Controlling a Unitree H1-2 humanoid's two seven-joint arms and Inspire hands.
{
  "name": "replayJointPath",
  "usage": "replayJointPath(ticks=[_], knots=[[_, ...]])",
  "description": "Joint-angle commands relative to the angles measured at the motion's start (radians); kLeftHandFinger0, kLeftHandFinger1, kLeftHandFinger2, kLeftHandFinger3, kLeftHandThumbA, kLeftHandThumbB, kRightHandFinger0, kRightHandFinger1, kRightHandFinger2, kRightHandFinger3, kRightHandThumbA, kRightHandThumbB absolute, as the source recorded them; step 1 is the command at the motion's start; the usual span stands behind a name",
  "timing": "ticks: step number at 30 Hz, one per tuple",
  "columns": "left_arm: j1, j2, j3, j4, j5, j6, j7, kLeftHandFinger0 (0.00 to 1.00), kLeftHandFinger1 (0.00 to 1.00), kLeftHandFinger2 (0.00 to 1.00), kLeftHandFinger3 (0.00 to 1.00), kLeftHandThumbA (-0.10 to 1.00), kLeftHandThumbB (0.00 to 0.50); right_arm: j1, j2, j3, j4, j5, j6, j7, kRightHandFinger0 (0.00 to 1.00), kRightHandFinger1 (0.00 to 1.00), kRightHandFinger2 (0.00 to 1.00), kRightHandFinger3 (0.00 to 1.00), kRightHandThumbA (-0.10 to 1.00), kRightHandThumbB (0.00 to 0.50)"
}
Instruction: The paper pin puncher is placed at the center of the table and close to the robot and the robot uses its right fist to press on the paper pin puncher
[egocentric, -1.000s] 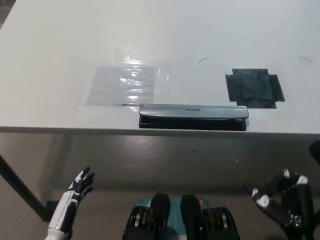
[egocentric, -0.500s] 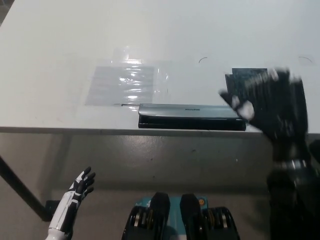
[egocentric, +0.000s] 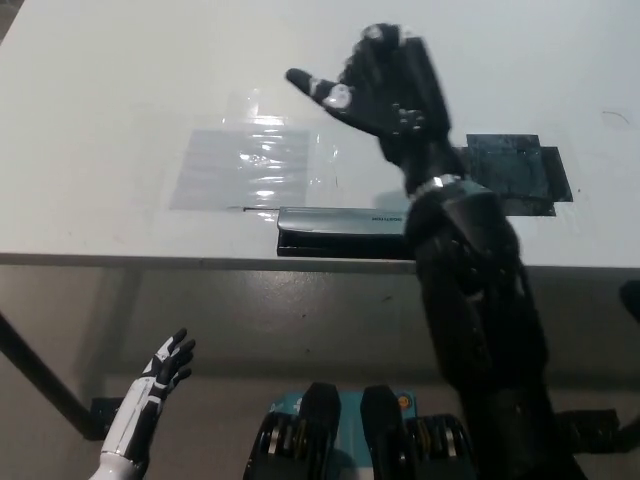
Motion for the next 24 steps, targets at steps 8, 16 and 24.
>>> replayJointPath(ticks=[8,16,24], knots=[[-0.012,0.029,-0.010,-0.035,0.005,-0.029,-0.024,1.00,1.00,1.00,1.00,1.00,0.235,-0.039,0.033,-0.014,0.229,-0.039,-0.145,-0.034,0.00,0.00,0.17,0.06,1.00,0.199],[-0.016,0.034,-0.008,-0.038,0.004,-0.031,-0.024,1.00,1.00,1.00,1.00,1.00,0.238,0.000,-0.007,-0.030,0.378,-0.040,-0.259,-0.001,0.00,0.01,0.23,0.13,1.00,0.171],[-0.014,0.027,-0.014,-0.039,0.013,-0.024,-0.022,1.00,1.00,1.00,1.00,1.00,0.224,0.057,-0.045,-0.017,0.538,-0.078,-0.349,-0.017,0.00,0.14,0.39,0.32,1.00,0.178]])
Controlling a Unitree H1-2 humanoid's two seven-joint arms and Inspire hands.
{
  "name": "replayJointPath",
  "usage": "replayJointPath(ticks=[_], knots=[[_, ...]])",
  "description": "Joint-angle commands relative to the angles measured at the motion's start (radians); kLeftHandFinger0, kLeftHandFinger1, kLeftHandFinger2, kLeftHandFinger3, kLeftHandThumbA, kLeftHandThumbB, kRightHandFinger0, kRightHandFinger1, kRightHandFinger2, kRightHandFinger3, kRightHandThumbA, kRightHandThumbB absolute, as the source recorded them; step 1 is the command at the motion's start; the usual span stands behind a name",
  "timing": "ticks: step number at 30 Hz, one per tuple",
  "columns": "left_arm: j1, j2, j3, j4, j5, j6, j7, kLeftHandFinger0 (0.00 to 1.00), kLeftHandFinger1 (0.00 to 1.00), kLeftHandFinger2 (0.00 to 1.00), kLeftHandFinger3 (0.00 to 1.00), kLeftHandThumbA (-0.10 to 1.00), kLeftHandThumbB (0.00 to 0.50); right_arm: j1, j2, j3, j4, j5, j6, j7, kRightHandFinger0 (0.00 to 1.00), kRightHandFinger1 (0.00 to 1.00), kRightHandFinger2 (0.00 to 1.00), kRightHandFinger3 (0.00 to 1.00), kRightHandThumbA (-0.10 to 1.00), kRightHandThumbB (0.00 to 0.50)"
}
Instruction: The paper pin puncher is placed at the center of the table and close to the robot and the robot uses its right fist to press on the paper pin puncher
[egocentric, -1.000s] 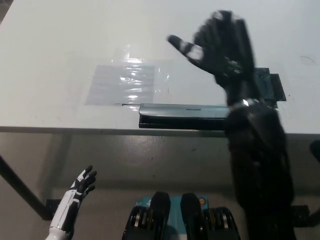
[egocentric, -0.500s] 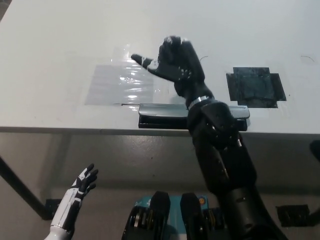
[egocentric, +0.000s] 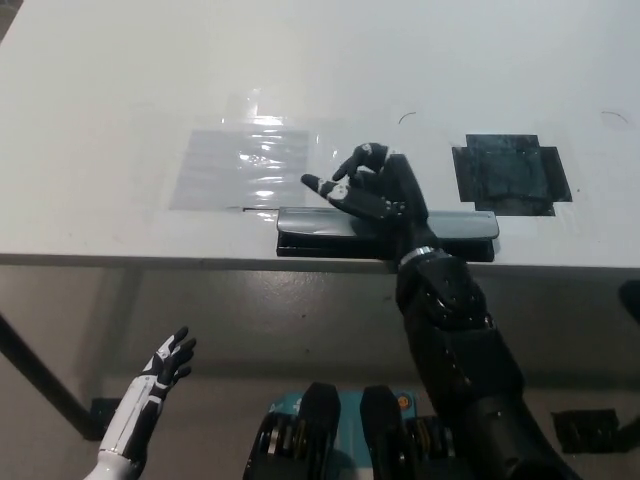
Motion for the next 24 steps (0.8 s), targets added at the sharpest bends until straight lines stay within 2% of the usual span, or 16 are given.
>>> replayJointPath(ticks=[1,2,3,4,5,6,9,13,14,16,19,20,21,23,24], knots=[[-0.012,0.009,-0.005,-0.029,0.000,-0.020,-0.013,1.00,1.00,1.00,1.00,1.00,0.225,0.018,-0.007,-0.005,0.096,-0.016,-0.107,0.011,0.00,0.14,0.40,0.34,1.00,0.172],[-0.012,0.009,-0.007,-0.028,0.003,-0.019,-0.013,1.00,1.00,1.00,1.00,1.00,0.245,0.030,-0.016,0.003,0.173,-0.037,-0.144,-0.006,0.01,0.15,0.38,0.29,1.00,0.175],[-0.013,0.009,-0.008,-0.024,0.007,-0.025,-0.012,1.00,1.00,1.00,1.00,1.00,0.240,0.032,-0.018,-0.001,0.208,-0.032,-0.166,-0.001,0.01,0.14,0.37,0.28,1.00,0.165],[-0.011,0.010,-0.008,-0.019,0.012,-0.033,-0.009,1.00,1.00,1.00,1.00,1.00,0.230,0.035,-0.018,-0.005,0.256,-0.026,-0.199,0.005,0.00,0.09,0.30,0.21,1.00,0.094],[-0.009,0.011,-0.008,-0.019,0.014,-0.036,-0.008,1.00,1.00,1.00,1.00,1.00,0.227,0.037,-0.020,-0.009,0.306,-0.019,-0.216,0.015,0.00,0.07,0.29,0.19,1.00,0.065],[-0.007,0.010,-0.007,-0.021,0.011,-0.031,-0.009,1.00,1.00,1.00,1.00,1.00,0.232,0.039,-0.022,-0.010,0.352,-0.018,-0.231,0.020,0.02,0.12,0.34,0.25,1.00,0.162],[-0.005,0.010,-0.008,-0.022,0.011,-0.030,-0.010,1.00,1.00,1.00,1.00,1.00,0.218,0.051,-0.021,-0.004,0.454,-0.029,-0.250,0.013,0.00,0.08,0.32,0.21,1.00,0.133],[-0.002,0.006,-0.009,-0.013,0.009,-0.039,-0.008,1.00,1.00,1.00,1.00,1.00,0.231,0.077,-0.016,0.018,0.522,-0.057,-0.248,-0.001,0.00,0.05,0.30,0.18,1.00,0.081],[-0.001,0.006,-0.010,-0.012,0.009,-0.039,-0.009,1.00,1.00,1.00,1.00,1.00,0.230,0.085,-0.015,0.024,0.538,-0.064,-0.241,-0.002,0.00,0.03,0.29,0.17,1.00,0.104],[0.006,0.009,-0.010,-0.012,0.009,-0.039,-0.011,1.00,1.00,1.00,1.00,1.00,0.226,0.096,-0.011,0.029,0.555,-0.068,-0.248,-0.001,0.00,0.02,0.30,0.17,1.00,0.113],[0.004,0.009,-0.012,-0.013,0.007,-0.033,-0.015,1.00,1.00,1.00,1.00,1.00,0.217,0.105,-0.011,0.040,0.581,-0.084,-0.260,-0.017,0.00,0.01,0.29,0.16,1.00,0.171],[0.004,0.010,-0.013,-0.013,0.007,-0.033,-0.016,1.00,1.00,1.00,1.00,1.00,0.216,0.104,-0.012,0.039,0.585,-0.084,-0.259,-0.019,0.00,0.00,0.28,0.14,1.00,0.175],[0.004,0.010,-0.015,-0.014,0.004,-0.032,-0.019,1.00,1.00,1.00,1.00,1.00,0.215,0.104,-0.013,0.040,0.588,-0.086,-0.259,-0.020,0.00,0.00,0.27,0.13,1.00,0.154],[0.006,0.011,-0.013,-0.016,-0.001,-0.030,-0.020,1.00,1.00,1.00,1.00,1.00,0.218,0.102,-0.015,0.044,0.595,-0.093,-0.258,-0.019,0.00,0.01,0.28,0.13,1.00,0.180],[0.007,0.011,-0.013,-0.017,0.001,-0.028,-0.018,1.00,1.00,1.00,1.00,1.00,0.224,0.102,-0.015,0.043,0.596,-0.095,-0.254,-0.020,0.00,0.00,0.28,0.13,1.00,0.176]])
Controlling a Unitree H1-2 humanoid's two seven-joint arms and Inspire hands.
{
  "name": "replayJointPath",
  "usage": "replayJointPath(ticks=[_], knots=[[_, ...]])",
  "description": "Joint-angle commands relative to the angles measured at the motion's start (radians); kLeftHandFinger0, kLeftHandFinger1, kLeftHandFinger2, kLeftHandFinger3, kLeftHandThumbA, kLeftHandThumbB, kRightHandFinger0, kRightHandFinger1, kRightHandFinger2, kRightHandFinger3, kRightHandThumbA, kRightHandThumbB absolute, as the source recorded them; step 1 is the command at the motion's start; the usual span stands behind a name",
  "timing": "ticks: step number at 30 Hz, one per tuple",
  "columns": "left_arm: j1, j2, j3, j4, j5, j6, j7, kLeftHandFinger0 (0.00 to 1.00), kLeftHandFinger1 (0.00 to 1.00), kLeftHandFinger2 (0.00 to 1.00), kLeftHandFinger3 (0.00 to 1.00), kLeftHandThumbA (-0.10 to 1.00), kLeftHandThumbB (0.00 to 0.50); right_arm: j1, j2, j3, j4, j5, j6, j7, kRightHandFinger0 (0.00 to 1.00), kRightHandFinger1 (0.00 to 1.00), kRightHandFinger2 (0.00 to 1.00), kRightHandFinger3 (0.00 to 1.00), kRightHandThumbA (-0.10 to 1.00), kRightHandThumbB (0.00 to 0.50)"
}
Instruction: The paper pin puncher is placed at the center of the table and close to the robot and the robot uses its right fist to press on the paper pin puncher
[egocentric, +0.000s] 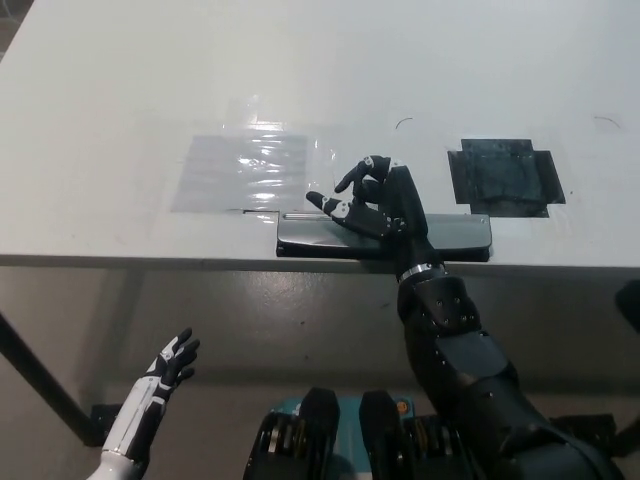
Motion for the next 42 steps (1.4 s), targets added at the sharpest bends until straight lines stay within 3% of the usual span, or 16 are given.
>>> replayJointPath(ticks=[1,6,9,11,13,16,18,19,24,25,26,27,32,34,39,42], knots=[[0.003,0.010,-0.004,-0.020,0.000,-0.029,-0.013,1.00,1.00,1.00,1.00,1.00,0.228,0.173,0.001,0.019,0.202,-0.039,0.102,-0.031,0.00,0.00,0.28,0.12,1.00,0.162],[0.009,0.011,-0.007,-0.021,0.004,-0.036,-0.011,1.00,1.00,1.00,1.00,1.00,0.202,0.152,0.002,-0.017,0.164,-0.005,0.063,-0.009,0.00,0.01,0.28,0.13,1.00,0.144],[0.007,0.011,-0.005,-0.016,0.000,-0.039,-0.011,1.00,1.00,1.00,1.00,1.00,0.212,0.122,0.005,-0.037,-0.038,0.023,0.059,0.029,0.09,0.10,0.32,0.19,1.00,0.174],[0.009,0.012,-0.005,-0.018,-0.001,-0.038,-0.011,1.00,1.00,1.00,1.00,1.00,0.215,0.134,0.006,-0.026,-0.261,0.023,0.104,0.039,0.03,0.10,0.32,0.20,1.00,0.180],[0.009,0.011,-0.005,-0.017,-0.001,-0.037,-0.010,1.00,1.00,1.00,1.00,1.00,0.219,0.150,0.011,-0.025,-0.548,0.076,0.230,0.062,0.03,0.15,0.37,0.25,1.00,0.198],[0.004,0.011,-0.004,-0.010,-0.004,-0.041,-0.011,1.00,1.00,1.00,1.00,1.00,0.220,0.128,0.000,-0.006,-0.934,0.110,0.390,0.042,0.02,0.06,0.24,0.15,1.00,0.195],[0.002,0.009,-0.005,-0.009,-0.002,-0.040,-0.009,1.00,1.00,1.00,1.00,1.00,0.220,0.107,-0.003,-0.006,-1.058,0.154,0.451,0.034,0.00,0.00,0.06,0.02,1.00,0.186],[0.002,0.009,-0.006,-0.009,-0.003,-0.044,-0.011,1.00,1.00,1.00,1.00,1.00,0.210,0.085,-0.021,0.004,-1.188,0.231,0.507,0.043,0.00,0.00,0.02,0.00,1.00,0.184],[-0.004,0.014,-0.007,-0.021,0.000,-0.029,-0.014,1.00,1.00,1.00,1.00,1.00,0.214,0.095,-0.079,0.016,-1.486,0.220,0.606,0.016,0.00,0.00,0.00,0.00,1.00,0.216],[-0.005,0.015,-0.007,-0.023,0.000,-0.028,-0.015,1.00,1.00,1.00,1.00,1.00,0.213,0.102,-0.085,0.016,-1.511,0.216,0.616,0.013,0.00,0.00,0.00,0.00,1.00,0.290],[-0.007,0.017,-0.007,-0.023,-0.004,-0.029,-0.018,1.00,1.00,1.00,1.00,1.00,0.204,0.129,-0.106,0.016,-1.574,0.241,0.631,0.010,0.00,0.00,0.00,0.00,1.00,0.210],[-0.011,0.019,-0.006,-0.023,-0.009,-0.029,-0.022,1.00,1.00,1.00,1.00,1.00,0.202,0.152,-0.124,0.015,-1.629,0.257,0.643,0.006,0.00,0.00,0.00,0.00,1.00,0.203],[-0.017,0.022,-0.002,-0.023,-0.006,-0.023,-0.018,1.00,1.00,1.00,1.00,1.00,0.220,0.350,-0.222,-0.006,-1.809,0.271,0.639,0.013,0.00,0.00,0.00,0.00,1.00,0.201],[-0.020,0.025,-0.002,-0.026,-0.005,-0.019,-0.019,1.00,1.00,1.00,1.00,1.00,0.208,0.468,-0.261,-0.024,-1.834,0.260,0.577,0.033,0.00,0.00,0.00,0.00,1.00,0.177],[-0.029,0.023,0.000,-0.021,-0.011,-0.015,-0.020,1.00,1.00,1.00,1.00,1.00,0.207,0.684,-0.310,-0.058,-1.805,0.259,0.485,0.059,0.00,0.00,0.00,0.00,1.00,0.205],[-0.028,0.020,-0.001,-0.014,-0.016,-0.025,-0.022,1.00,1.00,1.00,1.00,1.00,0.216,0.823,-0.304,-0.069,-1.739,0.172,0.430,0.064,0.00,0.00,0.00,0.00,1.00,0.216]])
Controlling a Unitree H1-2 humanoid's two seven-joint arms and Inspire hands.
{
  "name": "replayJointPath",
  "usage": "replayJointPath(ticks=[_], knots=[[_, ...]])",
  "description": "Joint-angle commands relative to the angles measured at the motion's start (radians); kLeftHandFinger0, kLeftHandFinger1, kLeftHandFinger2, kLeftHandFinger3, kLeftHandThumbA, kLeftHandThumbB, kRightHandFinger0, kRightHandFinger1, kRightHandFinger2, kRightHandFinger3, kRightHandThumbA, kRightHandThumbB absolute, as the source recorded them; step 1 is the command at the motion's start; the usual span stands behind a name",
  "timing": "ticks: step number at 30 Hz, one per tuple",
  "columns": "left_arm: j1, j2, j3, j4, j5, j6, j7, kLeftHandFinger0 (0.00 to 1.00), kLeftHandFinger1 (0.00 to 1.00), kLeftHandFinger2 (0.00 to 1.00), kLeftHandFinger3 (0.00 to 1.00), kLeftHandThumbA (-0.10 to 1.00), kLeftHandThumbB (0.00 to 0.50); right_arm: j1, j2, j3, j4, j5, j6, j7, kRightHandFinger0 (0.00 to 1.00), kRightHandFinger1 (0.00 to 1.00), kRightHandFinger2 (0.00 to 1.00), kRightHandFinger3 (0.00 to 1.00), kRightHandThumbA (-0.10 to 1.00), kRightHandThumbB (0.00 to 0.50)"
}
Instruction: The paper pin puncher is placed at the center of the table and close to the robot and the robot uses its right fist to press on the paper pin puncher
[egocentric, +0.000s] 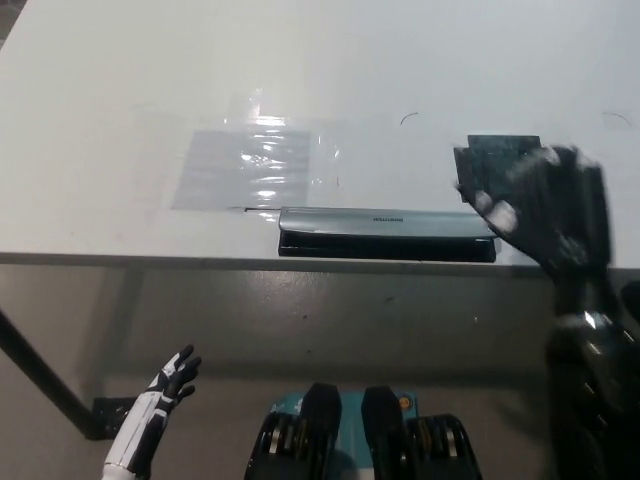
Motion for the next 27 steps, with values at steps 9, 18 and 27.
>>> replayJointPath(ticks=[9,18,27], knots=[[-0.042,0.023,0.004,-0.036,-0.012,-0.027,-0.023,1.00,1.00,1.00,1.00,1.00,0.218,0.429,-0.133,0.026,-0.191,0.004,-0.044,0.114,1.00,1.00,1.00,1.00,1.00,0.297],[-0.047,0.023,0.000,-0.024,-0.016,-0.042,-0.030,1.00,1.00,1.00,1.00,1.00,0.221,0.365,-0.098,0.088,0.105,-0.045,-0.154,0.133,1.00,1.00,1.00,1.00,1.00,0.307],[-0.053,0.026,0.006,-0.024,-0.014,-0.044,-0.032,1.00,1.00,1.00,1.00,1.00,0.208,0.325,-0.059,0.085,0.245,-0.057,-0.195,0.136,1.00,1.00,1.00,1.00,1.00,0.334]])
